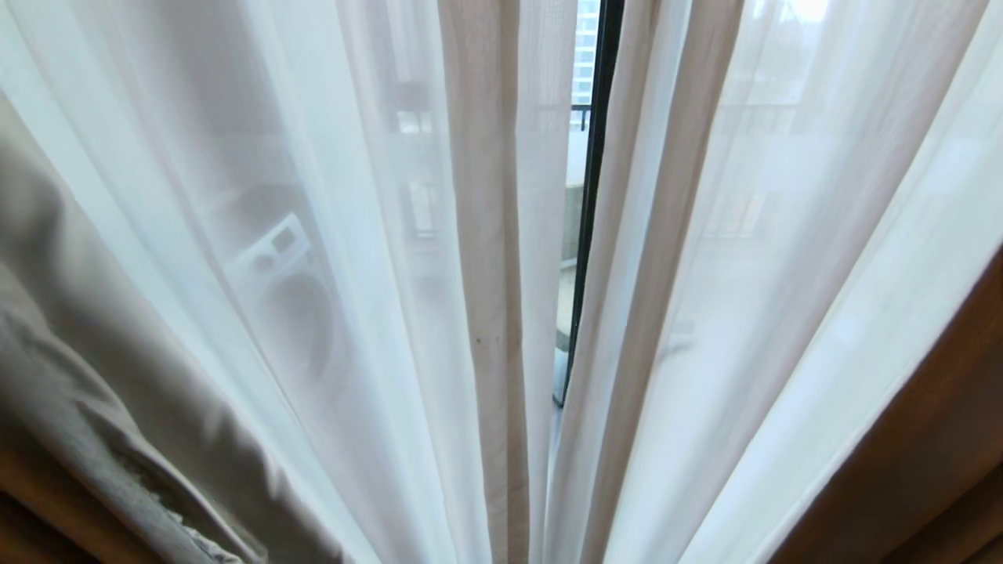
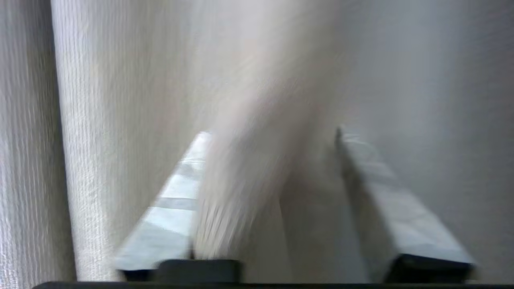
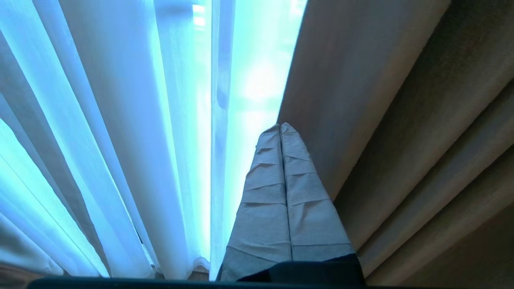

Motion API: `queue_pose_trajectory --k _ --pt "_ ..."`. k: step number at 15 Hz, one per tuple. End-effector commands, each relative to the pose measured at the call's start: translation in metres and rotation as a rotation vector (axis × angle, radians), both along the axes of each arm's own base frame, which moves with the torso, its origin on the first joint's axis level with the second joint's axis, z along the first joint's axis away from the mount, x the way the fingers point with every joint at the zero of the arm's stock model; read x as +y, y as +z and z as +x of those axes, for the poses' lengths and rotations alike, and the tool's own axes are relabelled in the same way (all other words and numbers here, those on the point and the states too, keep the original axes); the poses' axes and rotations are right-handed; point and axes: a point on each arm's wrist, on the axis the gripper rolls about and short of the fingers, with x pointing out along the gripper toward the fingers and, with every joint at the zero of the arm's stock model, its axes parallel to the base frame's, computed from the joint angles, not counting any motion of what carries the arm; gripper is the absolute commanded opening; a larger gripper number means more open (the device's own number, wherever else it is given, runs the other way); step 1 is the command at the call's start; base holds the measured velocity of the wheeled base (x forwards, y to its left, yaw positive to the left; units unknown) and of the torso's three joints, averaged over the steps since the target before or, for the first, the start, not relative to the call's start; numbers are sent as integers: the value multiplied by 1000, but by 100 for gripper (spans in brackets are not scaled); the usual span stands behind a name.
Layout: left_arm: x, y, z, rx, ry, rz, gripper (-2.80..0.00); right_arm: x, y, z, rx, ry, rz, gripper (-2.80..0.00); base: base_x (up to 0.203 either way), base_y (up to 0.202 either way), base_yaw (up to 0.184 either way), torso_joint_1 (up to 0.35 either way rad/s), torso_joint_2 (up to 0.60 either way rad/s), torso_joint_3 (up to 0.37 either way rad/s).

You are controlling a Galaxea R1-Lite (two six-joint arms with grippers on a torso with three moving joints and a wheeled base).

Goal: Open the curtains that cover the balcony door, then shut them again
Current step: Pull the outer curtains open on both sides

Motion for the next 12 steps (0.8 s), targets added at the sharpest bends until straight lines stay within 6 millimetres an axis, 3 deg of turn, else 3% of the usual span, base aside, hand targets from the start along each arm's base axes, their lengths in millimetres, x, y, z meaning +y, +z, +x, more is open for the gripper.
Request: queue_pose_trajectory --k 1,5,9,12 --pt "-19 8 -17 -18 1 18 0 0 0 0 0 1 -1 -280 0 0 0 0 0 0" --pt "-64 -7 -58 19 11 -5 0 0 0 0 0 1 -1 -280 0 0 0 0 0 0" --pt "-123 -41 -110 46 20 -23 0 0 0 0 -1 1 -1 -280 0 0 0 0 0 0" --pt "-140 -61 -126 65 14 -36 0 0 0 0 -1 1 -1 -280 0 0 0 0 0 0"
